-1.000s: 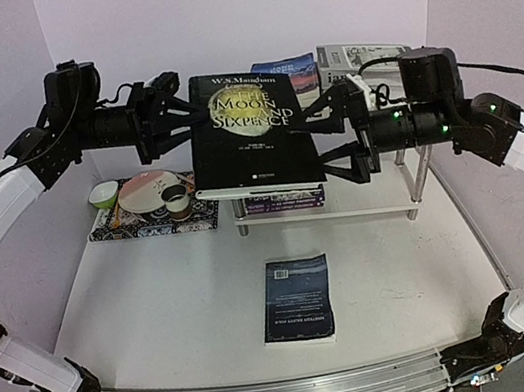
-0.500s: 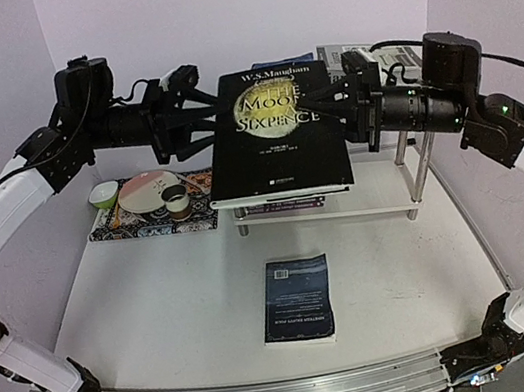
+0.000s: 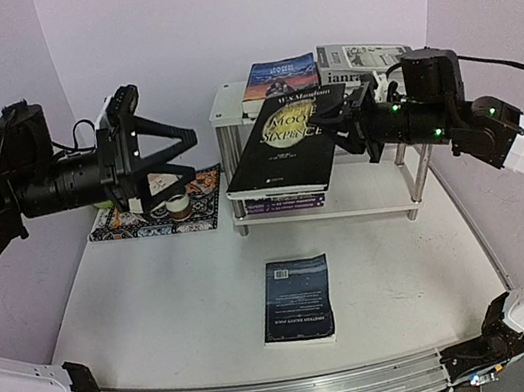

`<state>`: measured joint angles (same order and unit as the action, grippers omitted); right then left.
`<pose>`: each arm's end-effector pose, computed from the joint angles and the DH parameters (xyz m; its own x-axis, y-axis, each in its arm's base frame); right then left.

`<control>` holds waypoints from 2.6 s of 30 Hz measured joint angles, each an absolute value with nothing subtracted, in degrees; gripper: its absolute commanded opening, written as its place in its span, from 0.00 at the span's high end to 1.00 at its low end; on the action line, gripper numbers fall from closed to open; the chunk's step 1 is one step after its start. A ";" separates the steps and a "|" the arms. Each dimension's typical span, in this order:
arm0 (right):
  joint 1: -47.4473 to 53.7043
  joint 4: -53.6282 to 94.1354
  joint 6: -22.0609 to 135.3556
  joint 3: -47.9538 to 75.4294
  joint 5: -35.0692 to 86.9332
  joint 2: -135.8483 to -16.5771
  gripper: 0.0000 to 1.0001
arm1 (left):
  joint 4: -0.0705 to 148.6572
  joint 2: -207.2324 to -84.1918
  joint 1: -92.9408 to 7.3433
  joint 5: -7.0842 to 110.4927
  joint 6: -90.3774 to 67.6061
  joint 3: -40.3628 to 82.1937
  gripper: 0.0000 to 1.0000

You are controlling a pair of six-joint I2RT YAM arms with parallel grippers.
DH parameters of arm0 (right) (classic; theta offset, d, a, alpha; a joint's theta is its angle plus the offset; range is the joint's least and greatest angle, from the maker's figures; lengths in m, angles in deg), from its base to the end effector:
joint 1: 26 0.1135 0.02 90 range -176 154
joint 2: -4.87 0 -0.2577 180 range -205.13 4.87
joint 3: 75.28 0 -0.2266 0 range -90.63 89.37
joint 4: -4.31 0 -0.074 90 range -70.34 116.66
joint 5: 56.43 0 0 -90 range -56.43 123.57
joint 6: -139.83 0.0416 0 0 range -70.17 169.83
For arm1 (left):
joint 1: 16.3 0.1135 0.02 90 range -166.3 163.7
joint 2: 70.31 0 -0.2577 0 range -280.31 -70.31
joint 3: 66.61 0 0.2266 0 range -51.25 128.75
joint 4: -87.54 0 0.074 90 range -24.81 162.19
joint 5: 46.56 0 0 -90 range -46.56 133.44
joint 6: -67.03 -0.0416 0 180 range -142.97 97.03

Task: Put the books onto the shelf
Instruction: Pass from the right arm to the left, then place the book in the book pile on the shelf.

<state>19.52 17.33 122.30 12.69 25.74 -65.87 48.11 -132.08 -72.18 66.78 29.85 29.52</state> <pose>0.1782 0.1896 0.4556 -0.7337 0.6011 -0.3168 -0.3375 0.0822 0.9377 0.0968 -0.1723 0.4585 -0.8119 -0.1058 -0.5741 0.5536 0.1721 -0.8148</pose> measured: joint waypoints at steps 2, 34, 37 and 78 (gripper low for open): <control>19.52 20.04 123.17 12.67 26.37 -65.98 1.00 | 43.98 -131.73 -76.77 61.05 23.47 30.52 0.01; 19.52 27.43 134.80 12.62 26.96 -65.96 1.00 | 54.21 -157.77 -108.77 -10.49 -77.44 37.06 0.06; 19.52 27.41 135.41 12.64 26.90 -65.96 1.00 | 54.89 -158.47 -107.89 -10.38 -78.34 37.06 0.15; 19.56 33.09 119.65 20.23 36.64 -45.48 0.07 | 54.04 -161.88 -106.03 -10.93 -93.73 42.13 1.00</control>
